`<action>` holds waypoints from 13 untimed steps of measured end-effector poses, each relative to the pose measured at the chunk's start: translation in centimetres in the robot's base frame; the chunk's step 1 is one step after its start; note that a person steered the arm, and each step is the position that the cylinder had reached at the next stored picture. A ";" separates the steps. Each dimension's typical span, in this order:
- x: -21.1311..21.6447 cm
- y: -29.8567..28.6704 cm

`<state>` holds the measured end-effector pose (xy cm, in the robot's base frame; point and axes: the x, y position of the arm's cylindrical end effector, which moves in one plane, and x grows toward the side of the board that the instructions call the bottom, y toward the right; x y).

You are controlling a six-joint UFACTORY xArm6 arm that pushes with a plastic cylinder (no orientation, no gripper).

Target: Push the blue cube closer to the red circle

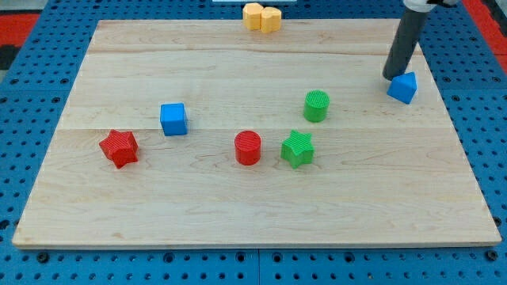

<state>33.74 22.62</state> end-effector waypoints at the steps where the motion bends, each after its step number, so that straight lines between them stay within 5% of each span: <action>1: 0.0 0.0; 2: 0.0 -4.3; 4: 0.2 -21.8; 8: 3.7 -35.2; 13: 10.8 -37.5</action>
<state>44.50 -14.88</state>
